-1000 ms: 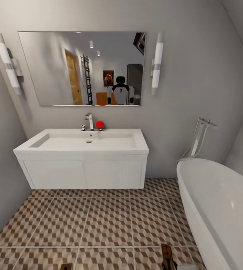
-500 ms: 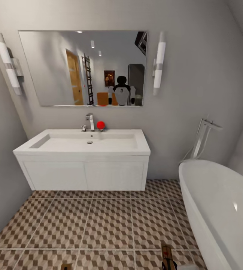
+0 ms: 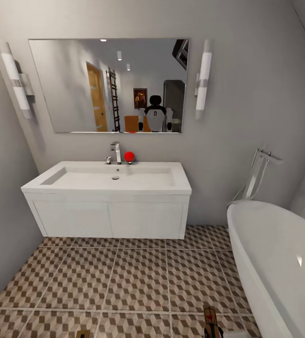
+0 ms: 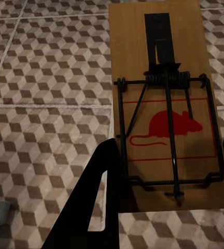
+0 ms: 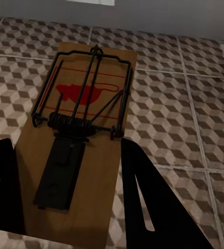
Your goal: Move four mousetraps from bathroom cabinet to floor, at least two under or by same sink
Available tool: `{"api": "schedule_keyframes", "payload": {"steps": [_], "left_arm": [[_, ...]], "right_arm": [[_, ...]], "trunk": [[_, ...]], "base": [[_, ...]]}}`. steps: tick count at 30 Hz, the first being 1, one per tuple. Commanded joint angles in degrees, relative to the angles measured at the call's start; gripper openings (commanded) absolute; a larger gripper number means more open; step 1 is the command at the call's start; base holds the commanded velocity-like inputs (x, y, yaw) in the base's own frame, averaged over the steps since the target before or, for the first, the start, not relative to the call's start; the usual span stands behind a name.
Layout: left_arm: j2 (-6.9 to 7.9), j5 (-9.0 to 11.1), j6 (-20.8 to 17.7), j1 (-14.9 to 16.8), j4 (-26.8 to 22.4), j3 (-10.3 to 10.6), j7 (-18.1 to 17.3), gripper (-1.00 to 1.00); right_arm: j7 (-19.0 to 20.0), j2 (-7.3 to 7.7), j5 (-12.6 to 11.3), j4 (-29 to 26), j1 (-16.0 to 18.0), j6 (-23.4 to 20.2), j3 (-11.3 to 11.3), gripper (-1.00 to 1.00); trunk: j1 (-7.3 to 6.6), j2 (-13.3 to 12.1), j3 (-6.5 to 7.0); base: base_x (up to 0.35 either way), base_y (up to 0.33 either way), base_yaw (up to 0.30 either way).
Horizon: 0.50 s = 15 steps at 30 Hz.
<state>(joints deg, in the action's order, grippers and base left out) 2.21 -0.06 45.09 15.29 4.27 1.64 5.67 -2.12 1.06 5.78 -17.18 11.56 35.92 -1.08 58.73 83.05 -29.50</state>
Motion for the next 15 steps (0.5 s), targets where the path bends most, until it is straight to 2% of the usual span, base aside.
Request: {"api": "schedule_keyframes", "payload": {"steps": [1,15], "left_arm": [[-0.01,-0.1,0.3,0.1,0.2,0.2,0.4,-1.0],[-0.05,0.0,-0.5,0.1,0.0,-0.3,0.5,-1.0]], "right_arm": [[0.1,0.0,0.4,0.0,0.0,0.2,-0.2,-1.0],[-0.1,-0.4,0.4,-0.2,0.0,-0.1,-0.2,-1.0]], "trunk": [[0.0,0.0,-0.06],[0.0,0.0,-0.06]], "base": [[0.0,0.0,0.0],[0.0,0.0,0.0]]}}
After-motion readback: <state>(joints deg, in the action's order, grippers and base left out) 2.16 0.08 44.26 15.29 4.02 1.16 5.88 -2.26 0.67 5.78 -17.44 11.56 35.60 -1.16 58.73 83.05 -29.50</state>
